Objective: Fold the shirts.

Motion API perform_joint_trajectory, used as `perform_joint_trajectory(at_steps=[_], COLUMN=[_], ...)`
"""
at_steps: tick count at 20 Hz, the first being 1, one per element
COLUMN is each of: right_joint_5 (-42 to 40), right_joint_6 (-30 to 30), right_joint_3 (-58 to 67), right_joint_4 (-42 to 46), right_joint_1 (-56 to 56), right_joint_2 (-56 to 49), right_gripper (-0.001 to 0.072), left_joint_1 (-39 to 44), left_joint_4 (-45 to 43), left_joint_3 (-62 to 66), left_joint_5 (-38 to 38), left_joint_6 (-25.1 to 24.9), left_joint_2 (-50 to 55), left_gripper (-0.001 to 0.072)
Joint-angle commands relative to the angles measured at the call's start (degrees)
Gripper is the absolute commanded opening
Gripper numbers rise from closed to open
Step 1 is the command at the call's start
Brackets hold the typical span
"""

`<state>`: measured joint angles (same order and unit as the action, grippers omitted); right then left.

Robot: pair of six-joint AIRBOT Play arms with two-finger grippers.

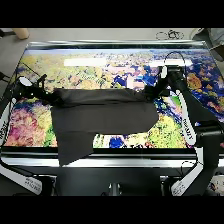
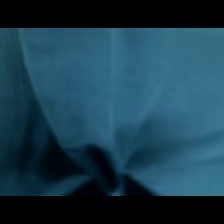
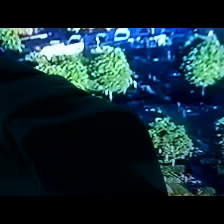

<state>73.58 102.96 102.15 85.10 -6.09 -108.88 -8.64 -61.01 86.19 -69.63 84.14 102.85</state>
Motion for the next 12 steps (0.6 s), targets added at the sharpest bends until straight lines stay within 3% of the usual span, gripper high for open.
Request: perform_joint_trajectory(at_steps=[1,3,6,8,12], right_joint_5=[4.94,12.0,21.84,19.41,5.6], right_joint_6=[-0.92,-5.07,-6.45,-6.88,-9.66], right_joint_3=[1.81,2.54,-0.79,-11.63,-33.79], right_joint_4=[-5.07,-4.98,-5.22,-5.07,-12.17], right_joint_1=[0.35,2.71,8.46,9.07,8.68], right_joint_2=[0.68,4.31,8.98,14.53,25.31], right_gripper=[0.0458,0.0507,0.0482,0.0482,0.0481], left_joint_1=[-1.22,-3.91,-7.93,-9.05,-9.25], left_joint_4=[3.85,3.41,-1.22,-4.42,-3.23], left_joint_3=[1.97,5.2,-0.55,-14.53,-44.41], left_joint_5=[-5.11,-11.5,-17.44,-15.58,-5.29], left_joint_6=[1.16,-0.55,-0.61,-0.63,-4.17], left_joint_2=[-0.37,-2.43,-9.79,-17.75,-33.53], left_gripper=[0.0493,0.0505,0.0491,0.049,0.0489])
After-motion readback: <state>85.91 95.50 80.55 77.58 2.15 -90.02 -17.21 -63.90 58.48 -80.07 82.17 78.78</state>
